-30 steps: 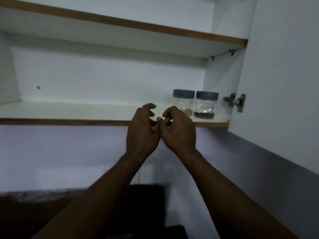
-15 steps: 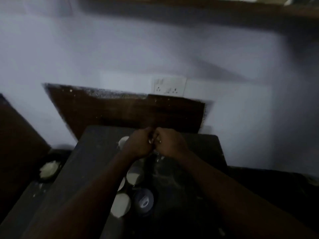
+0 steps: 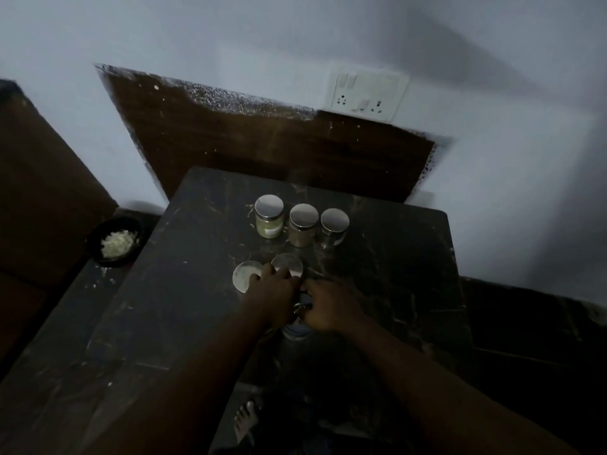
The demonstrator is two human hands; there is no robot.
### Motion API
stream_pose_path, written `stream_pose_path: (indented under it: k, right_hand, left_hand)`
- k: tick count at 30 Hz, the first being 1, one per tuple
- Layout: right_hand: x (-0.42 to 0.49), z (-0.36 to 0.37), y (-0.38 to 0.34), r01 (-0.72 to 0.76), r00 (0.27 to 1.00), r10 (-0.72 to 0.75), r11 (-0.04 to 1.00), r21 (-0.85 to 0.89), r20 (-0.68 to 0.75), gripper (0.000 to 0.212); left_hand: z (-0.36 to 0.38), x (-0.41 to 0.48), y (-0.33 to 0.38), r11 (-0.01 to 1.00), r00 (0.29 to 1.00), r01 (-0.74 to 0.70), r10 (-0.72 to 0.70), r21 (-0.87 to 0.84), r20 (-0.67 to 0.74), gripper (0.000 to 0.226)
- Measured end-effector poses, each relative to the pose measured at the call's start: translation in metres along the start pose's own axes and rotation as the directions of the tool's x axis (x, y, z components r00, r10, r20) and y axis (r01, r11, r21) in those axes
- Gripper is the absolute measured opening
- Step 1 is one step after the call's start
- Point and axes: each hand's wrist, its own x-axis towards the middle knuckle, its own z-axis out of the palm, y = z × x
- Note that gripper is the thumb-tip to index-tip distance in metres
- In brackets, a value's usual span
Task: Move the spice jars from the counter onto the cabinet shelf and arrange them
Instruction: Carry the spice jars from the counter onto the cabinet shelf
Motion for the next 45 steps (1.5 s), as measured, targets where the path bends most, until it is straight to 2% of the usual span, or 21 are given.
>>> stream_pose_path:
  k: [3,7,10,14,16,19,22,27,31,36,39,42,45]
  right_hand:
    - [-0.011,0.018,0.006,-0.029,0.999,0.028,0.999,0.034,0.02,0.058]
    - [-0.02,0.034,0.008,-0.009,0.999,0.006,0.998,0.057,0.051,0.095]
    - [-0.02,0.042,0.01,0.016,1.0,-0.016,1.0,0.027,0.012,0.102]
    - [-0.019,0.05,0.014,0.01,0.998,-0.005,0.997,0.082,-0.058,0.098]
    - [-0.017,0.047,0.02,0.012,0.993,-0.003,0.997,0.08,-0.116,0.096]
    - [-0.014,0.027,0.034,0.034,0.976,-0.018,0.997,0.072,-0.218,0.096]
    - [-0.015,-0.009,0.048,0.08,0.959,-0.012,0.97,0.231,-0.283,0.093]
    - [-0.018,-0.08,0.054,0.139,0.866,0.053,0.929,0.342,-0.498,0.077]
    - [-0.027,-0.131,0.052,0.226,0.812,0.074,0.875,0.428,-0.579,0.076]
    - [-0.043,-0.191,0.044,0.335,0.72,0.097,0.819,0.465,-0.688,0.076]
    - [-0.053,-0.232,0.038,0.405,0.637,0.099,0.801,0.441,-0.764,0.069]
    - [-0.064,-0.276,0.028,0.493,0.573,0.049,0.776,0.392,-0.818,0.057]
    - [-0.073,-0.326,0.017,0.535,0.532,0.004,0.774,0.34,-0.847,0.052]
  left_hand:
    - [0.012,-0.005,0.003,0.997,0.999,-0.028,0.03,0.069,-0.027,0.069]
    - [0.019,-0.006,0.006,0.991,0.997,-0.006,0.016,0.131,-0.072,0.062]
    - [0.023,-0.005,0.009,0.989,0.996,-0.001,0.014,0.145,-0.087,0.051]
    - [0.022,0.001,0.011,0.993,0.996,-0.014,0.025,0.119,-0.091,0.052]
    - [0.016,0.004,0.01,0.998,0.995,-0.049,0.053,0.046,-0.084,0.057]
    - [-0.008,0.01,0.012,0.977,0.994,-0.074,0.057,-0.2,-0.091,0.062]
    - [-0.04,0.021,0.019,0.889,0.972,-0.185,0.102,-0.419,-0.213,0.049]
    - [-0.096,0.038,0.041,0.663,0.948,-0.285,0.091,-0.692,-0.304,0.047]
    - [-0.141,0.044,0.064,0.485,0.923,-0.372,0.105,-0.792,-0.37,0.054]
    - [-0.191,0.05,0.088,0.291,0.864,-0.502,0.138,-0.814,-0.484,0.04]
    - [-0.226,0.05,0.101,0.275,0.823,-0.568,0.185,-0.776,-0.537,0.053]
    - [-0.267,0.049,0.119,0.366,0.726,-0.683,0.243,-0.632,-0.644,0.058]
    - [-0.313,0.049,0.141,0.393,0.64,-0.75,0.231,-0.532,-0.733,0.055]
